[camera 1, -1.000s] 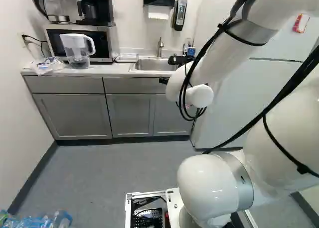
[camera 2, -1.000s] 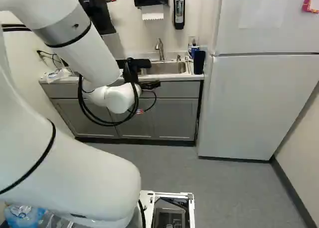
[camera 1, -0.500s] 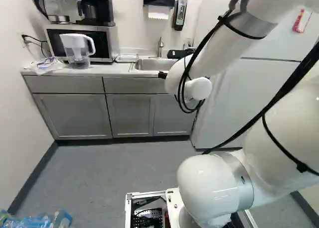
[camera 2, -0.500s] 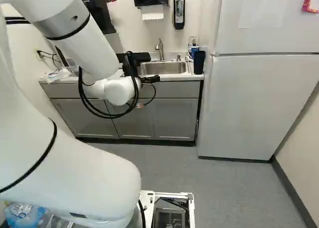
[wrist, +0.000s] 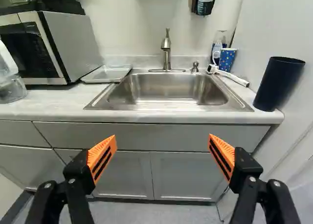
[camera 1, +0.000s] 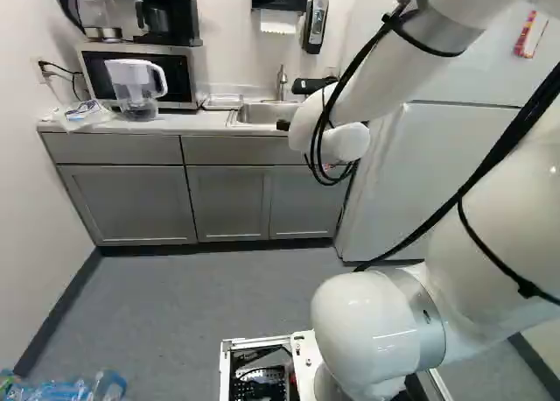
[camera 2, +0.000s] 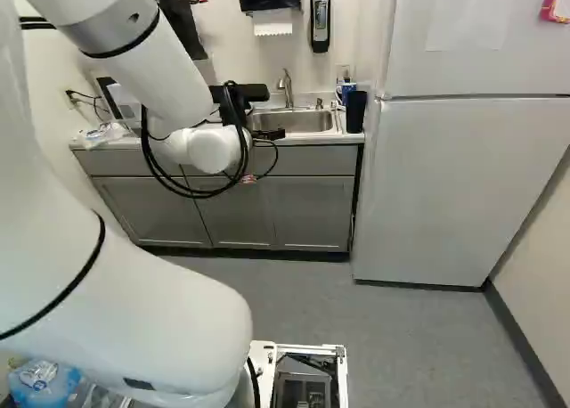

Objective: Rinse the cup and place it in the tray

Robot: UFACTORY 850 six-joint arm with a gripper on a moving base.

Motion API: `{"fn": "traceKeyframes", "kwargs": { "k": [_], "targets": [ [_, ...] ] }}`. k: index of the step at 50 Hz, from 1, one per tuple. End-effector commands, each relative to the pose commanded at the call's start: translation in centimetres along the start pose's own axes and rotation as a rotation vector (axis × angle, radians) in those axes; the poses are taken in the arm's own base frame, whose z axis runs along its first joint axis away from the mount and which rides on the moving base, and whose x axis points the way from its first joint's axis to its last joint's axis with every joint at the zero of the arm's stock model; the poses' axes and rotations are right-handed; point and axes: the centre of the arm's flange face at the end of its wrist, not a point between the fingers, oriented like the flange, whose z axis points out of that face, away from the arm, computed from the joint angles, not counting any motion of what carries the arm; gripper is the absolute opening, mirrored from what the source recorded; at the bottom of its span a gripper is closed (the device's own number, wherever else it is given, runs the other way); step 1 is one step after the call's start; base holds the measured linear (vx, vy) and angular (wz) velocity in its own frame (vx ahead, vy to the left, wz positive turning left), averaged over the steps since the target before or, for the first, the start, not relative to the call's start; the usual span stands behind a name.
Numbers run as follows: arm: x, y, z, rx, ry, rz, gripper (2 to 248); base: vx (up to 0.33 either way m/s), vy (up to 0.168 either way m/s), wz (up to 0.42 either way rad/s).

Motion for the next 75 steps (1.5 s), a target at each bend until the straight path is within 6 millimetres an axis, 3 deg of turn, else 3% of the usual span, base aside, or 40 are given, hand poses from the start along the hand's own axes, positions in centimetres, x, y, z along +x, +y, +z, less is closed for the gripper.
{"fn": "traceKeyframes", "kwargs": {
  "k": [75],
  "targets": [
    [7.2,-0.1,3.2,0.003,-0.081,-0.001,247,0.000,0.000,0.000]
  ]
}}
